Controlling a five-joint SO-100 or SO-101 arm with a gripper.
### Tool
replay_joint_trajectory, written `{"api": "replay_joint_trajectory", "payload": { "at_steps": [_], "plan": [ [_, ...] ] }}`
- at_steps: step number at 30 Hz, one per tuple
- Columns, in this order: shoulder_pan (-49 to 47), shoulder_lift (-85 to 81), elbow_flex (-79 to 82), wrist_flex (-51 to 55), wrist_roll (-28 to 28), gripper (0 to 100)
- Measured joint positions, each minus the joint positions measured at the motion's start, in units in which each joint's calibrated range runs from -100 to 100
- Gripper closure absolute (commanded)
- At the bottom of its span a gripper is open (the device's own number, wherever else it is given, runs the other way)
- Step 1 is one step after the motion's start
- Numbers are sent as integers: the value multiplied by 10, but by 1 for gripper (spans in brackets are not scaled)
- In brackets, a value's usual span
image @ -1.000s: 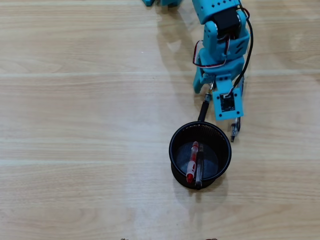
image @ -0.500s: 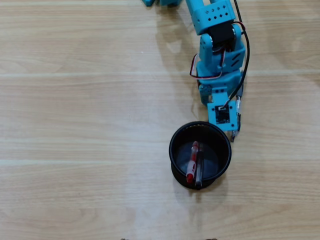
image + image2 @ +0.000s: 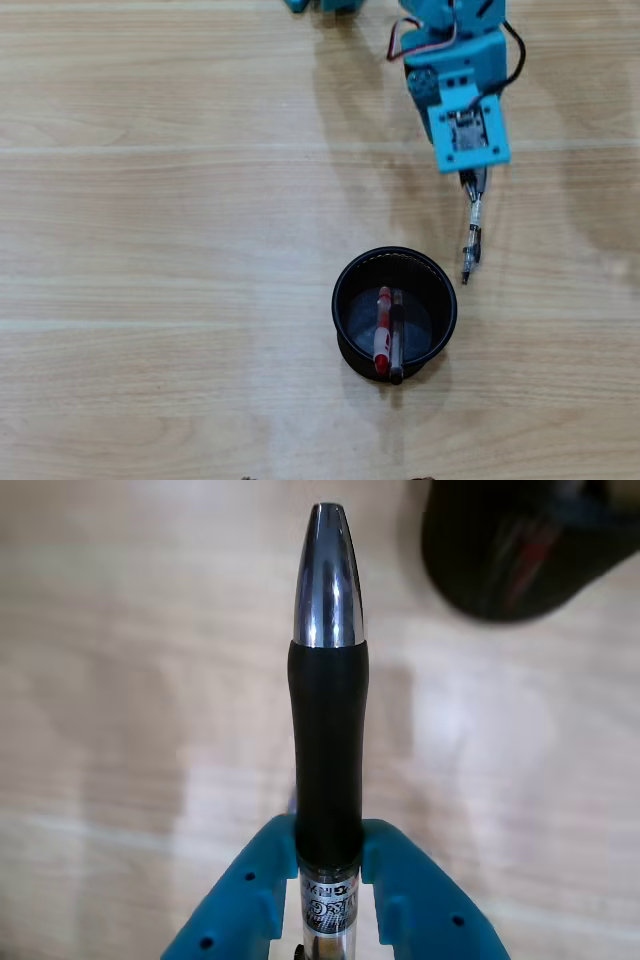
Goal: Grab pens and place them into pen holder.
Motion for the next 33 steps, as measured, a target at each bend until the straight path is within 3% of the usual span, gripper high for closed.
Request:
{"api": "replay_joint_trajectory", "payload": {
  "at_steps": [5,9,13,15,25,29,33],
  "plan": [
    [25,-18,-42,-156,20,98],
    [62,44,-23,-393,64,98],
    [76,124,27,-643,74,98],
    [86,152,35,-717,76,98],
    [127,226,35,-761,91,98],
    [138,238,35,-761,91,89],
    [138,238,35,-761,102,88]
  ]
}}
